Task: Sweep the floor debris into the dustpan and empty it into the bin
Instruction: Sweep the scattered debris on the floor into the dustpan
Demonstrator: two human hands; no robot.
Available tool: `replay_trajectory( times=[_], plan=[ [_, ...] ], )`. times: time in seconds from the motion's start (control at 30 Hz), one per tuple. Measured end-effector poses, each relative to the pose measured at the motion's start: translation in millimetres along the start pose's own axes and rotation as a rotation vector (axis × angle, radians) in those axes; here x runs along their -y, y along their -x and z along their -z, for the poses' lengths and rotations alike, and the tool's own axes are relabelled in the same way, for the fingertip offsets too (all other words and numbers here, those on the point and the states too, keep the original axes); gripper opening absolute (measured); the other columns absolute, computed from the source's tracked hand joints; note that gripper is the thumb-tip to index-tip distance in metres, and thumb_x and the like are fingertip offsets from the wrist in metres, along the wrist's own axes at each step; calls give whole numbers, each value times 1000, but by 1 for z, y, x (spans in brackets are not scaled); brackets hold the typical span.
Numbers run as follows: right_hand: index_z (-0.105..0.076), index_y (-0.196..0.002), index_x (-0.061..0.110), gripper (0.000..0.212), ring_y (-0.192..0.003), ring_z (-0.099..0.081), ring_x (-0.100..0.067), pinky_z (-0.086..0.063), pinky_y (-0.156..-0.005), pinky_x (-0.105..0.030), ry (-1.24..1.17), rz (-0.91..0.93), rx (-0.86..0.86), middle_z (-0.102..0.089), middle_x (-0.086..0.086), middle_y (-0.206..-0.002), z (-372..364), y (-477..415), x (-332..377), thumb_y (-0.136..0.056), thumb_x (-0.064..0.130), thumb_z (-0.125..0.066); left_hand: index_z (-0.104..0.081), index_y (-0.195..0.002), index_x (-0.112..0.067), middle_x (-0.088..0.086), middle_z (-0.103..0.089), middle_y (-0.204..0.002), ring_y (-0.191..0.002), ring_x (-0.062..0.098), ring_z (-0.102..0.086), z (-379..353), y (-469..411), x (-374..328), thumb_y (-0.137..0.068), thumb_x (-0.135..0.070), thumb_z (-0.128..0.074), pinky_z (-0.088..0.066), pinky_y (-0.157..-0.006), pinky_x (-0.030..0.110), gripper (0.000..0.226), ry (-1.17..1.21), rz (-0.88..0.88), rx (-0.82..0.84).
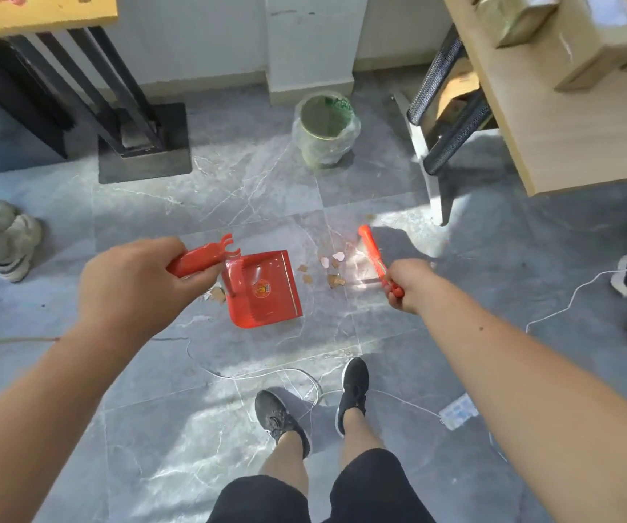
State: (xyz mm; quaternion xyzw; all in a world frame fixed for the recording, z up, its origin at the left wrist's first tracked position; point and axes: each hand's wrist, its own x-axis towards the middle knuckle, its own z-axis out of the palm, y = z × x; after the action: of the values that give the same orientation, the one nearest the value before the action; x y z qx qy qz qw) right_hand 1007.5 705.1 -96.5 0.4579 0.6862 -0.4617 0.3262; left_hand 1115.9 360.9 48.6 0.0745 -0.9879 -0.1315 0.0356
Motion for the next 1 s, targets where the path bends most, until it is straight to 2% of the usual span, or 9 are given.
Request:
replay_trajectory(
  times=[0.1,0.23,0.33,0.43,0.6,0.73,0.9,1.0],
  plan=[
    [-52,-100,15,24,-35,-38,-10,-38,-35,-16,-4,-35,28,-46,-4,-68,-4,-6,-4,-87,1,-38,-51,-52,-16,-5,-41,-46,-45,28,-44,-7,-4,-7,-72,-64,-66,-37,-47,28,53,8,-31,-15],
    [-54,-118,19,31,-34,-38,-10,-39,-37,-16,72,-17,82,-49,-6,-67,-20,-1,-21,-93,6,-40,-54,-54,-17,-5,-40,-46,-45,27,-43,-11,-10,-18,-71,-68,-58,-31,-48,24,54,30,-42,-32],
    [-53,-115,16,29,-40,-38,-12,-38,-36,-15,55,-18,137,-47,-6,-67,-32,15,-37,-95,3,-36,-50,-52,-20,-6,-39,-45,-44,27,-42,-11,-14,-27,-70,-69,-56,-31,-48,24,53,36,-33,-35],
    [-54,-115,13,33,-45,-37,-12,-34,-36,-14,-27,-34,169,-46,-5,-69,-32,24,-41,-92,3,-34,-49,-51,-22,-3,-42,-44,-45,28,-44,-11,-18,-37,-70,-65,-64,-31,-49,25,50,22,-20,-21],
    [-61,-113,11,35,-33,-39,-11,-33,-36,-15,-130,5,134,-45,-5,-61,-7,17,-17,-88,0,-40,-50,-50,-17,-4,-41,-44,-44,28,-44,-17,-33,-60,-71,-60,-67,-33,-49,24,50,10,-46,-38],
    [-55,-109,13,31,-27,-38,-11,-35,-36,-16,-117,78,57,-48,-9,-65,15,3,7,-87,1,-37,-53,-53,-16,-3,-41,-45,-46,29,-44,-28,-49,-81,-70,-59,-69,-39,-48,29,49,18,-48,-55],
    [-53,-113,8,25,-43,-41,-16,-33,-36,-17,-43,175,4,-52,-10,-73,45,-40,56,-92,1,-43,-54,-55,-20,-3,-40,-46,-47,28,-43,-44,-69,-104,-71,-62,-66,-38,-48,30,47,22,-43,-71],
    [-50,-111,9,20,-49,-46,-19,-36,-41,-22,54,197,-14,-54,-11,-76,59,-70,85,-92,3,-46,-53,-54,-19,-2,-41,-46,-46,28,-43,-55,-79,-116,-73,-64,-62,-34,-46,27,50,31,-43,-102]
  ],
)
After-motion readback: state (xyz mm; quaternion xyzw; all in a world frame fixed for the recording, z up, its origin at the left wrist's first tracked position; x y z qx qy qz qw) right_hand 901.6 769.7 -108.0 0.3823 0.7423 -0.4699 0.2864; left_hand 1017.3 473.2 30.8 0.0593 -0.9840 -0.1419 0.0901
